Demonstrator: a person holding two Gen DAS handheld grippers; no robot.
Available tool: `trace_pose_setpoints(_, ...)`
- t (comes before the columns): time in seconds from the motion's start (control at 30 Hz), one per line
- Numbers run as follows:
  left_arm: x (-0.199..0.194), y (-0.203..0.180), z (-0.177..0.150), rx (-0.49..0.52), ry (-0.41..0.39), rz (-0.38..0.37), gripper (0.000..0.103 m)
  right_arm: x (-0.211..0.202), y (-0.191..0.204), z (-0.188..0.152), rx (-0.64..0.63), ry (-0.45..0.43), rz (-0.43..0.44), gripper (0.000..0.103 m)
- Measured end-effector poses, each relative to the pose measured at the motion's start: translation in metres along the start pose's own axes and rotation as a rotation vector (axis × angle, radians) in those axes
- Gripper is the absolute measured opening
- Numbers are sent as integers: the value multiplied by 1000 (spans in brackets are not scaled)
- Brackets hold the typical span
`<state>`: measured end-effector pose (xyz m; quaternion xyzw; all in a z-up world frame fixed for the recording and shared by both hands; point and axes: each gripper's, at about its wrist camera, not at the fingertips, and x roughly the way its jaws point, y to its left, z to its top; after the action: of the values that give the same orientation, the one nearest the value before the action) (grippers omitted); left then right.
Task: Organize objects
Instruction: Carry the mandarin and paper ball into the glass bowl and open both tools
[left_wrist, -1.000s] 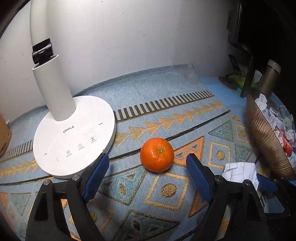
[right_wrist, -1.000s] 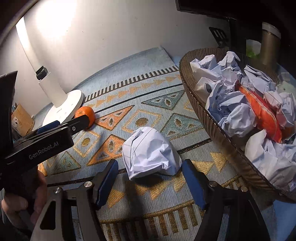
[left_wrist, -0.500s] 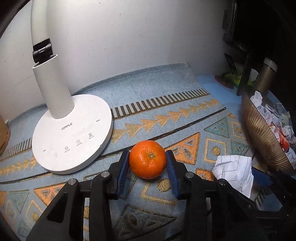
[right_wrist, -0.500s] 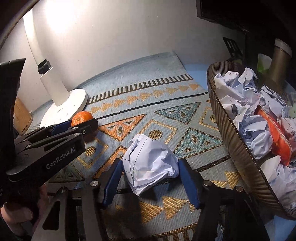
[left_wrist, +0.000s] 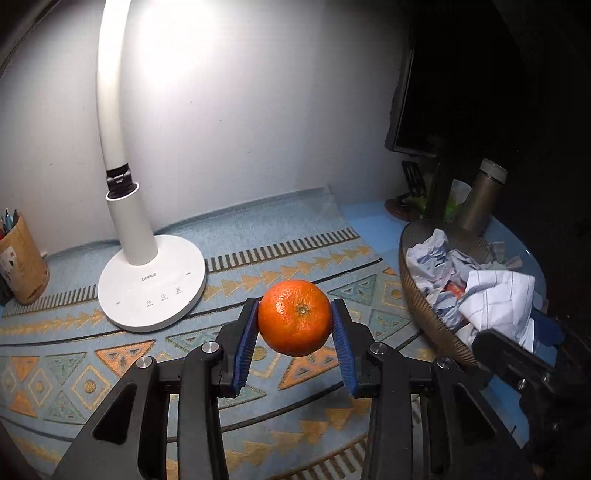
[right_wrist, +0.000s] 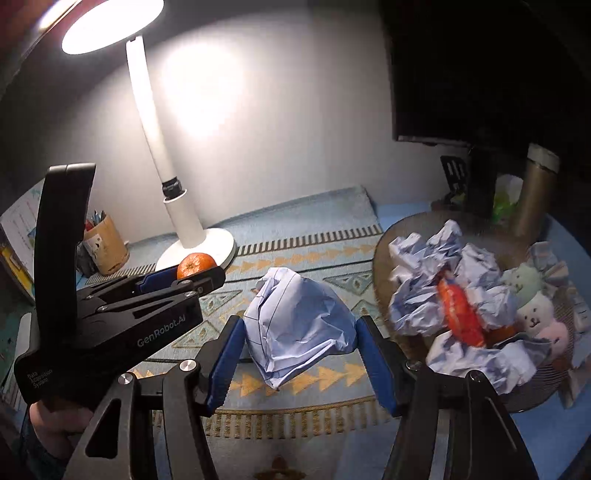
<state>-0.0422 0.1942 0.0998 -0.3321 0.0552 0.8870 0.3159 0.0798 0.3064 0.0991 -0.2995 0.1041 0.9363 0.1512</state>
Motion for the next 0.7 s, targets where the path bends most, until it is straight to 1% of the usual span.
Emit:
trace_pose_setpoints(0.1,-1,-36,13,31,-34,-41,36,-21,-52,26,66,-80,-82,62)
trace_pose_setpoints(0.17,6,-61,20,43,-40,-85,36,-28,-96,42,155,-117,-142,62)
trace_pose_setpoints(0.27,27,-95,26,55,-23,-150,36,-26,-158,53,301,-128,-187,62)
trace_pose_setpoints(0.33,43,-115,29,61,-8,-171,36,-16,-187,56,347,-113,-219,62)
trace_pose_setpoints(0.43,64,-137,32,65,20,-198,36,9,-207,60,357,-65,-223,62)
trace_pose_setpoints(0.5,77,-147,33,75,34,-203,36,26,-213,61,350,-25,-214,62)
trace_pose_setpoints(0.57,86,-154,32,87,42,-199,36,39,-215,62,345,-8,-207,64)
trace_pose_setpoints(0.6,90,-156,32,91,39,-202,40,44,-217,63,347,-5,-204,65)
trace_pose_setpoints(0.63,93,-157,32,96,41,-204,53,48,-219,63,352,-4,-192,69)
trace_pose_setpoints(0.67,95,-158,33,99,43,-199,60,52,-221,63,360,-1,-177,71)
trace_pose_setpoints(0.7,96,-158,33,98,40,-184,81,57,-223,64,365,9,-165,71)
